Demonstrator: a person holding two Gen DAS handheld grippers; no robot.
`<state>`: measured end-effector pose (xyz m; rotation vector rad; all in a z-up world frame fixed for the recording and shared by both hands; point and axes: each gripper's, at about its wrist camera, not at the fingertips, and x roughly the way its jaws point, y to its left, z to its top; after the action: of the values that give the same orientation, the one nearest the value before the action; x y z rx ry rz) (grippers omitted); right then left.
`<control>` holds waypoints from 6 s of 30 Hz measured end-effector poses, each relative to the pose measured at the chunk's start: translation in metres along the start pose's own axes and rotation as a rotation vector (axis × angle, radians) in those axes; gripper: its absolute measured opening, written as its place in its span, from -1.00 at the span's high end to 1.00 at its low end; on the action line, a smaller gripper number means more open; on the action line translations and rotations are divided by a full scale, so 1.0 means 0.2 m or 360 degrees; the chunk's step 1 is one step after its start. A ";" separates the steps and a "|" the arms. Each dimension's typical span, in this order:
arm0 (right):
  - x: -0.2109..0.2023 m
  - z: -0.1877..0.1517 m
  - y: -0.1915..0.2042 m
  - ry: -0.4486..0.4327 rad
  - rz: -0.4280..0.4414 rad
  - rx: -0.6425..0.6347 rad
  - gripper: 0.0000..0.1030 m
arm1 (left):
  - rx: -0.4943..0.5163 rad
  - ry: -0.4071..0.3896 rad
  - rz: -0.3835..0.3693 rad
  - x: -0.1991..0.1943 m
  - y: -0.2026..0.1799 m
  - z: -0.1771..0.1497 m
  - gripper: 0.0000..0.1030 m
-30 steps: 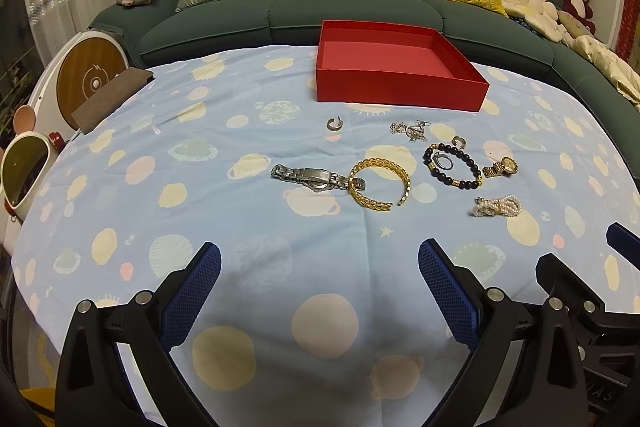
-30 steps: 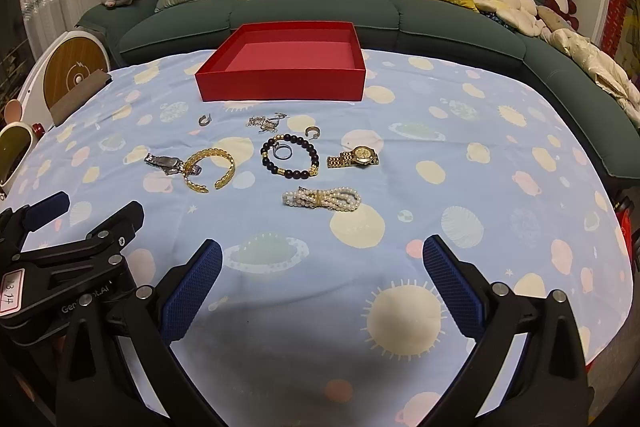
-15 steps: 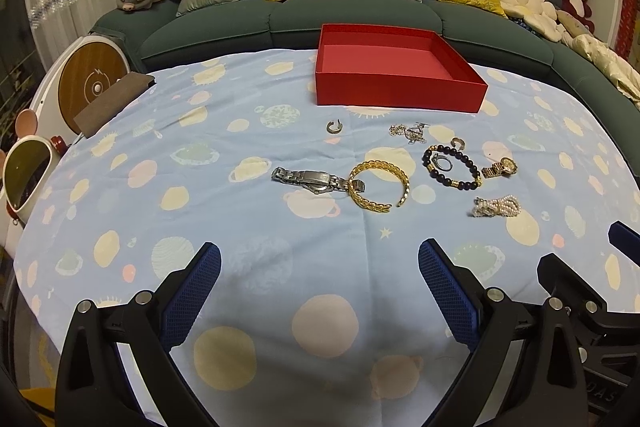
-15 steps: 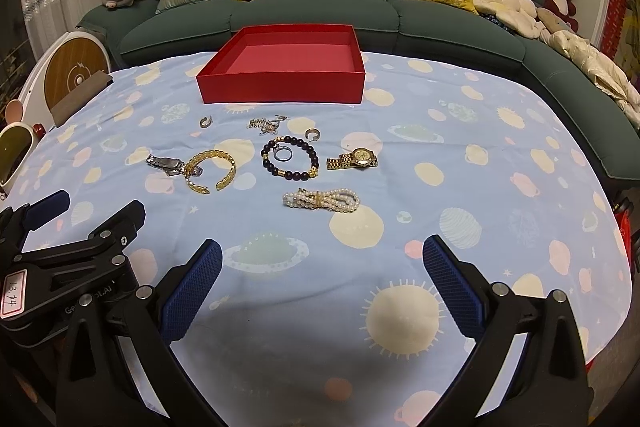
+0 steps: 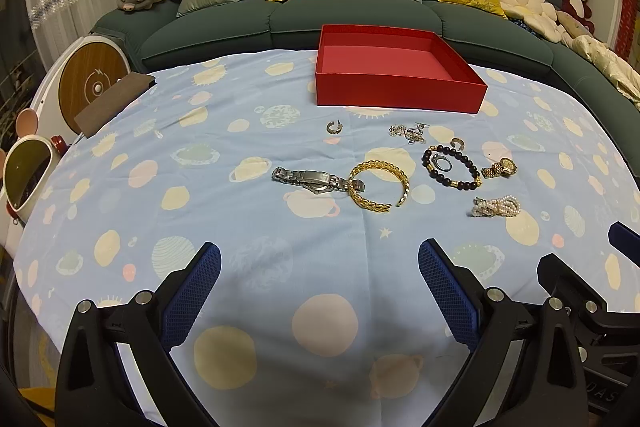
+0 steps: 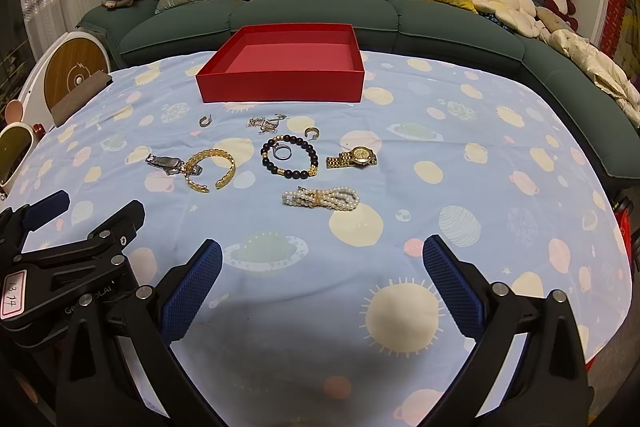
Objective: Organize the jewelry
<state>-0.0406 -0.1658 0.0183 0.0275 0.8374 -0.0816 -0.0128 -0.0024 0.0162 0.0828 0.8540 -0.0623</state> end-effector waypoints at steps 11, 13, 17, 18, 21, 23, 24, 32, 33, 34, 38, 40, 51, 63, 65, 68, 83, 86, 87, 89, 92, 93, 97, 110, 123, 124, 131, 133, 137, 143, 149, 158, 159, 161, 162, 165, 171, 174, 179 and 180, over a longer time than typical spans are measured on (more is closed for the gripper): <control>0.00 0.00 0.00 -0.0001 0.0000 -0.0001 -0.90 | 0.0000 -0.0004 0.0003 -0.01 0.00 0.00 -0.87; 0.00 0.00 0.00 -0.0001 0.0001 0.0001 -0.90 | 0.0001 -0.0006 0.0004 -0.01 0.00 0.00 -0.87; 0.00 0.00 0.00 0.0000 0.0001 0.0000 -0.90 | 0.0000 -0.0004 0.0003 -0.01 0.00 0.00 -0.87; 0.00 0.00 0.00 0.0000 0.0001 0.0000 -0.90 | 0.0000 -0.0005 0.0003 -0.01 0.00 0.00 -0.87; 0.00 0.00 0.00 -0.0001 0.0000 -0.0001 -0.90 | 0.0001 -0.0006 0.0003 -0.01 0.00 0.00 -0.87; 0.00 0.00 0.00 0.0000 0.0000 0.0000 -0.90 | 0.0000 -0.0004 0.0003 -0.01 0.00 0.00 -0.87; 0.00 0.00 0.00 0.0000 0.0000 0.0000 -0.90 | 0.0000 -0.0004 0.0003 -0.01 0.00 0.00 -0.87; 0.00 0.00 0.00 0.0000 0.0001 -0.0001 -0.90 | 0.0001 -0.0005 0.0004 -0.01 0.00 0.00 -0.87; 0.00 0.00 0.00 0.0000 0.0002 -0.0001 -0.90 | 0.0001 -0.0004 0.0004 -0.01 0.00 0.00 -0.87; 0.00 0.00 0.00 0.0001 0.0002 -0.0001 -0.90 | 0.0000 -0.0003 0.0003 -0.01 0.00 0.00 -0.87; 0.00 -0.01 0.00 0.0002 0.0008 -0.0002 -0.90 | -0.0006 0.0003 -0.0001 -0.01 0.01 -0.01 -0.87; 0.00 -0.01 0.01 0.0005 0.0014 0.0002 -0.90 | -0.0007 0.0008 -0.0010 -0.01 0.02 -0.01 -0.87; 0.09 0.00 -0.06 0.0005 0.0058 0.0030 -0.90 | 0.0029 0.0003 -0.0047 0.06 0.03 0.01 -0.87; 0.41 0.11 -0.09 0.0072 0.0164 -0.0217 -0.69 | -0.0104 0.0147 -0.0105 0.31 0.20 0.02 -0.87; 0.46 0.12 -0.09 0.0121 0.0190 -0.0209 -0.67 | -0.0119 0.0150 -0.0103 0.35 0.22 0.04 -0.87; 0.52 0.14 -0.07 0.0156 0.0220 -0.0231 -0.61 | -0.0149 0.0170 -0.0117 0.39 0.25 0.05 -0.87; 0.59 0.13 -0.08 0.0230 0.0281 -0.0255 -0.24 | -0.0192 0.0188 -0.0317 0.43 0.18 0.12 -0.87; 0.57 0.12 -0.08 0.0233 0.0279 -0.0253 -0.21 | -0.0177 0.0195 -0.0335 0.44 0.13 0.13 -0.87; 0.56 0.11 -0.08 0.0237 0.0285 -0.0244 -0.20 | -0.0169 0.0197 -0.0338 0.44 0.11 0.14 -0.87; 0.56 0.11 -0.08 0.0243 0.0284 -0.0225 -0.19 | -0.0152 0.0202 -0.0335 0.46 0.06 0.14 -0.87; 0.55 0.11 -0.08 0.0248 0.0279 -0.0211 -0.19 | -0.0127 0.0204 -0.0320 0.49 -0.01 0.15 -0.87; 0.55 0.11 -0.08 0.0248 0.0278 -0.0208 -0.19 | -0.0115 0.0206 -0.0310 0.50 -0.04 0.16 -0.87; 0.55 0.11 -0.11 0.0253 0.0275 -0.0178 -0.19 | -0.0079 0.0207 -0.0241 0.54 -0.10 0.16 -0.87; 0.54 0.10 -0.15 0.0253 0.0265 -0.0146 -0.19 | 0.0033 0.0096 -0.0159 0.55 -0.16 0.16 0.01; 0.49 0.13 -0.16 0.0199 0.0277 -0.0136 -0.18 | 0.0009 -0.0017 -0.0351 0.39 -0.14 0.22 0.60; 0.48 0.14 -0.15 0.0188 0.0283 -0.0136 -0.18 | 0.0028 -0.0020 -0.0397 0.38 -0.14 0.23 0.82; 0.47 0.14 -0.11 0.0186 0.0289 -0.0153 -0.18 | 0.0034 0.0074 -0.0402 0.40 -0.13 0.21 0.86; 0.47 0.13 -0.10 0.0195 0.0287 -0.0160 -0.18 | 0.0043 0.0090 -0.0410 0.40 -0.13 0.19 0.76; 0.47 0.13 -0.10 0.0195 0.0284 -0.0151 -0.18 | 0.0031 0.0066 -0.0375 0.39 -0.11 0.19 -0.04; 0.48 0.14 -0.11 0.0206 0.0294 -0.0114 -0.18 | 0.0019 0.0095 -0.0316 0.50 -0.10 0.26 -0.19; 0.50 0.14 -0.13 0.0231 0.0295 -0.0094 -0.18 | 0.0080 0.0127 -0.0294 0.58 -0.19 0.27 -0.25; 0.51 0.14 -0.15 0.0236 0.0298 -0.0076 -0.18 | 0.0190 0.0035 -0.0110 0.61 -0.23 0.25 0.18; 0.51 0.14 -0.15 0.0234 0.0298 -0.0076 -0.18 | 0.0187 0.0040 -0.0120 0.62 -0.22 0.26 0.26; 0.51 0.14 -0.16 0.0233 0.0297 -0.0072 -0.18 | 0.0167 0.0034 -0.0137 0.61 -0.20 0.26 0.59; 0.51 0.14 -0.16 0.0233 0.0297 -0.0069 -0.18 | 0.0167 0.0040 -0.0172 0.61 -0.19 0.27 0.93; 0.51 0.14 -0.16 0.0231 0.0297 -0.0063 -0.18 | 0.0137 0.0087 -0.0228 0.63 -0.16 0.26 0.97; 0.50 0.16 -0.17 0.0225 0.0303 -0.0041 -0.18 | 0.0027 0.0062 -0.0275 0.58 -0.09 0.30 -0.22; 0.51 0.18 -0.17 0.0220 0.0316 -0.0015 -0.18 | -0.0085 -0.0037 -0.0177 0.54 -0.05 0.34 -0.54; 0.52 0.20 -0.17 0.0224 0.0334 0.0003 -0.18 | -0.0166 0.0084 -0.0117 0.69 -0.10 0.40 -0.54; 0.52 0.20 -0.17 0.0225 0.0336 0.0001 -0.18 | -0.0156 0.0098 -0.0109 0.71 -0.11 0.40 -0.54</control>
<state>0.0557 -0.2076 -0.0330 0.1235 0.9712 0.1201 0.1378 -0.0355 -0.0395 -0.0368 0.9200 -0.0824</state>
